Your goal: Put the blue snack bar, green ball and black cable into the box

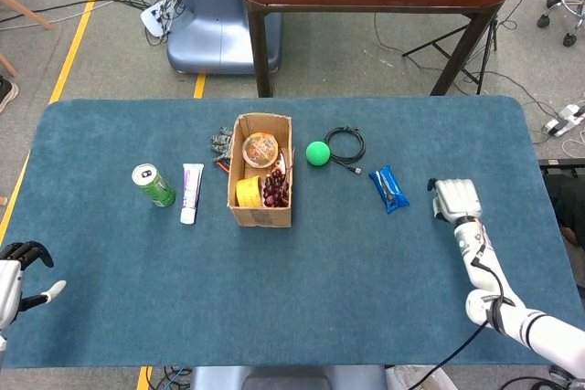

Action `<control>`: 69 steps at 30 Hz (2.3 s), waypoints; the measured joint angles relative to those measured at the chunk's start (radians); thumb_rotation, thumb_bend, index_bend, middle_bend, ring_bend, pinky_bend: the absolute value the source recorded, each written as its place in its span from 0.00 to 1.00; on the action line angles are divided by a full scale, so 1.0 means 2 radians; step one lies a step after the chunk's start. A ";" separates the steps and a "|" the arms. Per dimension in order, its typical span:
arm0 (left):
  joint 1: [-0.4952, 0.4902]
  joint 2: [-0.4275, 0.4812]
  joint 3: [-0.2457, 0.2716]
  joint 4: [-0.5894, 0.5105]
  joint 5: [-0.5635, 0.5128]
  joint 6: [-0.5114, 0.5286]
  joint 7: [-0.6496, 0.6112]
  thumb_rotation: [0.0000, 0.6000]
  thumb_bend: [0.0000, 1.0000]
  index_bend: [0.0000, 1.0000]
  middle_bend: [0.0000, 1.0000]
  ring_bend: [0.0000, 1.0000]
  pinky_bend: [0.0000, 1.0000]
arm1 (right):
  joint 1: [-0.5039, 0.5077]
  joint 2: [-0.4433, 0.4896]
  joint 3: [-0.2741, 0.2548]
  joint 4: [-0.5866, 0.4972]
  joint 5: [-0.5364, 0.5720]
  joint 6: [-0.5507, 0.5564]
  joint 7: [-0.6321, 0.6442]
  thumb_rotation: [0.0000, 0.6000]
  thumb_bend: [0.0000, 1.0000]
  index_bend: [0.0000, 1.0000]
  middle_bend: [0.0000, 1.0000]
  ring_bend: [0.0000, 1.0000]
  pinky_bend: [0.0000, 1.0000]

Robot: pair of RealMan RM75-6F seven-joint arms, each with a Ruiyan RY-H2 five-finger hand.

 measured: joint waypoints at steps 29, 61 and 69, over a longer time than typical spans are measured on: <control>0.010 0.011 -0.007 -0.009 0.002 0.023 -0.007 1.00 0.08 0.57 0.46 0.37 0.68 | 0.031 -0.038 -0.019 -0.036 -0.118 0.010 0.084 1.00 0.66 0.36 1.00 1.00 1.00; 0.007 0.011 -0.008 -0.005 -0.007 0.010 -0.010 1.00 0.08 0.57 0.46 0.37 0.68 | 0.072 -0.021 -0.008 0.014 -0.164 0.030 0.000 1.00 0.00 0.42 0.08 0.00 0.10; 0.008 0.012 -0.008 -0.005 -0.006 0.011 -0.014 1.00 0.08 0.57 0.46 0.37 0.68 | 0.101 -0.069 -0.009 0.076 -0.139 -0.011 -0.026 1.00 0.00 0.32 0.05 0.00 0.08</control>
